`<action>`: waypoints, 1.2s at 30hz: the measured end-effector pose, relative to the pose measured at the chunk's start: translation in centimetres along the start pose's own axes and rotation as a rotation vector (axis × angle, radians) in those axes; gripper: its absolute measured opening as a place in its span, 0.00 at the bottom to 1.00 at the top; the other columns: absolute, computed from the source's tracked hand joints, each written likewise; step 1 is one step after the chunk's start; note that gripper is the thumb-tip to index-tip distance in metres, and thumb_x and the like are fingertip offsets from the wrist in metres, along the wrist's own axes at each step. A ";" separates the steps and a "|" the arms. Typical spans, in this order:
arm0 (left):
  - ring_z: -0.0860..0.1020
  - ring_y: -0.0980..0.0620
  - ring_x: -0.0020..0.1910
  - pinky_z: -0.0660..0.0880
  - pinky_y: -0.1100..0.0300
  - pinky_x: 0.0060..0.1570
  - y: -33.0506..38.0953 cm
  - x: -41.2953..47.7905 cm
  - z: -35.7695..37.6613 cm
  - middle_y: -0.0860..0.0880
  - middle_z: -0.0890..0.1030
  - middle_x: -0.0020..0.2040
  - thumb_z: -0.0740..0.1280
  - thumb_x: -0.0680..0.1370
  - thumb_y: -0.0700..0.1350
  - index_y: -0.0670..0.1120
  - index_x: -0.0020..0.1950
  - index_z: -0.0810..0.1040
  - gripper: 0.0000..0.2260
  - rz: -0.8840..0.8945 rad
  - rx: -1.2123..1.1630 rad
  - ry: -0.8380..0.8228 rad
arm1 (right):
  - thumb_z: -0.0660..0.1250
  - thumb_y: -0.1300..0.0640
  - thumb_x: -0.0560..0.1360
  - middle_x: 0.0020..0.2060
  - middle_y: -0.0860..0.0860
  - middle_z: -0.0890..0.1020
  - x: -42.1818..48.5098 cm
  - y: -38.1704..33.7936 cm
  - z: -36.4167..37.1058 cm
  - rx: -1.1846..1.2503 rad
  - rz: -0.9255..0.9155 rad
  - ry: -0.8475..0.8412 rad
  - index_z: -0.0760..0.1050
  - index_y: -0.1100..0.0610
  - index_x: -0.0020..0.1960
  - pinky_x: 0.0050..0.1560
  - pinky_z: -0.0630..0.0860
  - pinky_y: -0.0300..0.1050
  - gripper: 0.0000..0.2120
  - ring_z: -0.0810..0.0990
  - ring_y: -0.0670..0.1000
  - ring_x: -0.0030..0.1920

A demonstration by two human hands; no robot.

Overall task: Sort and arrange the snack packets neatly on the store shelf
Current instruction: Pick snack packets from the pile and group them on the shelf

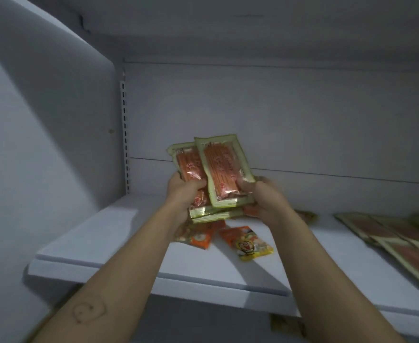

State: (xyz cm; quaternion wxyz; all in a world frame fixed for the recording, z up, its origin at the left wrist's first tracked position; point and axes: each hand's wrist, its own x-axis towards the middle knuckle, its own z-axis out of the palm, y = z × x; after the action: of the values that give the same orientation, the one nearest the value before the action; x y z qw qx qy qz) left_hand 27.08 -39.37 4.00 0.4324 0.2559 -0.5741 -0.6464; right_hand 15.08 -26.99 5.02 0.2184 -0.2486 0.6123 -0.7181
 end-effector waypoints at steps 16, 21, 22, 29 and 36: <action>0.82 0.43 0.56 0.78 0.43 0.59 -4.0 -7.0 17.2 0.42 0.83 0.58 0.76 0.72 0.47 0.43 0.65 0.75 0.24 -0.230 -0.134 -0.435 | 0.72 0.58 0.76 0.41 0.50 0.83 -4.3 -1.1 -17.0 -0.371 -0.069 0.183 0.74 0.60 0.60 0.29 0.76 0.36 0.16 0.83 0.43 0.32; 0.84 0.43 0.50 0.82 0.47 0.50 -5.4 -9.0 21.3 0.42 0.85 0.53 0.78 0.69 0.40 0.42 0.62 0.77 0.23 -0.198 -0.178 -0.444 | 0.79 0.51 0.69 0.41 0.44 0.85 -5.9 -1.7 -21.4 -0.674 -0.113 0.080 0.77 0.48 0.45 0.45 0.80 0.40 0.12 0.83 0.43 0.41; 0.85 0.45 0.47 0.83 0.52 0.44 -5.7 -9.4 22.0 0.44 0.86 0.51 0.79 0.69 0.40 0.42 0.60 0.78 0.22 -0.192 -0.193 -0.444 | 0.80 0.50 0.67 0.40 0.42 0.85 -6.2 -1.8 -22.2 -0.749 -0.107 0.068 0.77 0.47 0.44 0.48 0.80 0.43 0.12 0.83 0.44 0.43; 0.82 0.40 0.55 0.76 0.41 0.61 -6.5 -11.7 26.9 0.43 0.85 0.54 0.81 0.60 0.48 0.42 0.61 0.79 0.31 -0.207 -0.262 -0.476 | 0.78 0.46 0.69 0.65 0.45 0.76 -7.0 -3.0 -27.3 -0.767 -0.259 0.221 0.58 0.47 0.78 0.56 0.69 0.38 0.45 0.74 0.44 0.61; 0.80 0.40 0.60 0.73 0.40 0.65 -6.8 -13.1 30.9 0.41 0.82 0.59 0.73 0.76 0.45 0.45 0.67 0.75 0.21 -0.246 -0.282 -0.627 | 0.79 0.54 0.69 0.69 0.53 0.75 -6.2 -3.9 -31.9 -0.696 -0.288 0.315 0.69 0.47 0.73 0.54 0.80 0.46 0.36 0.81 0.50 0.57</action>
State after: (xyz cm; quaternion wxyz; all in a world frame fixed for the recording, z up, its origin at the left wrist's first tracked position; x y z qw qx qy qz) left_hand 6.15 -12.35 1.76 0.1855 0.0501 -0.5488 -0.8136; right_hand -0.03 2.06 4.26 -0.0777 -0.2778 0.8036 -0.5206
